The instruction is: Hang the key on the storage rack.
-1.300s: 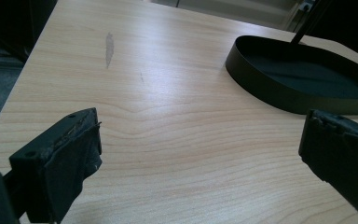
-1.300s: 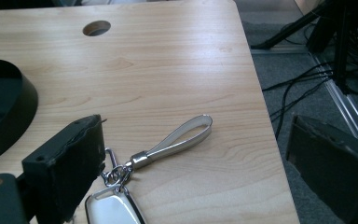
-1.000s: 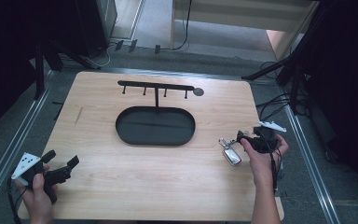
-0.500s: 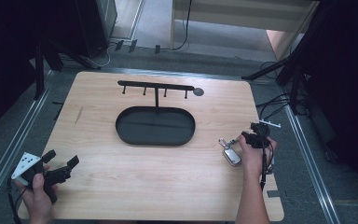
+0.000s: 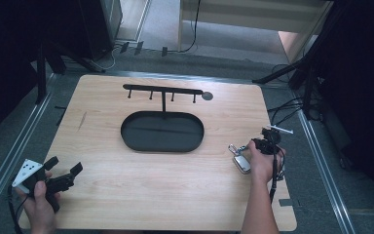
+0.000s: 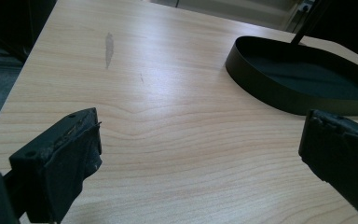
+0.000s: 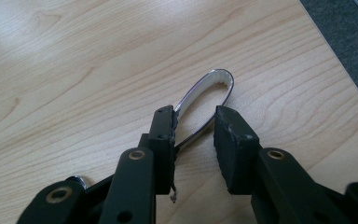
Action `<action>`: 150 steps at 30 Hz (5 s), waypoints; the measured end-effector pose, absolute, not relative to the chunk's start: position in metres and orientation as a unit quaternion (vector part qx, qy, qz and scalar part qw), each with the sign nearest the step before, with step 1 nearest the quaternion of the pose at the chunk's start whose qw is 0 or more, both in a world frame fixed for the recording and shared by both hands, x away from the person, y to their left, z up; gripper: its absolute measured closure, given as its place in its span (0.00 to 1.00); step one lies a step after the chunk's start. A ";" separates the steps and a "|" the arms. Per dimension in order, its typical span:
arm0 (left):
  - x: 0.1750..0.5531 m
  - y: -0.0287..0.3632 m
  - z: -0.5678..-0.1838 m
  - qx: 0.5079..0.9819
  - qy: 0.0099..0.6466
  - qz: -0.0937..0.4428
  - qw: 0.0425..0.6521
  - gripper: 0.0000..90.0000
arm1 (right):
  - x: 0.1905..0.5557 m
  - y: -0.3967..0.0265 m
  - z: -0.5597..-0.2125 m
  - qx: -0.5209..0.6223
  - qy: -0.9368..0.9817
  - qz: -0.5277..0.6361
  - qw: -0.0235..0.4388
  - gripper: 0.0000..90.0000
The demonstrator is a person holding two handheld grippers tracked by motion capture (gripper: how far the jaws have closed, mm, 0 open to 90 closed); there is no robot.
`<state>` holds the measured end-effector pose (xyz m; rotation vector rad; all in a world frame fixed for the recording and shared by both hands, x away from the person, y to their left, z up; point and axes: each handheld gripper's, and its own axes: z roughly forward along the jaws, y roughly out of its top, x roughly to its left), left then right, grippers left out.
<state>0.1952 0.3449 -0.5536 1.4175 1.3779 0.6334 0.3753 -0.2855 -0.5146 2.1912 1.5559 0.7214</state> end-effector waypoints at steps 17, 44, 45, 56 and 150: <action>0.195 0.345 -0.554 0.588 0.572 0.263 0.509 0.00 | 0.375 -0.274 -0.516 0.767 0.571 0.258 0.139 0.98; 0.195 0.345 -0.554 0.589 0.572 0.262 0.508 0.00 | 0.346 -0.246 -0.485 0.628 0.590 0.386 0.329 1.00; 0.195 0.345 -0.554 0.589 0.572 0.262 0.508 0.00 | 0.345 -0.243 -0.483 0.622 0.590 0.393 0.332 1.00; 0.195 0.345 -0.554 0.589 0.572 0.261 0.508 0.00 | 0.337 -0.200 -0.453 0.572 0.585 0.463 0.342 1.00; 0.196 0.345 -0.554 0.587 0.572 0.262 0.510 0.00 | 0.295 -0.228 -0.469 0.510 0.656 0.473 0.294 0.00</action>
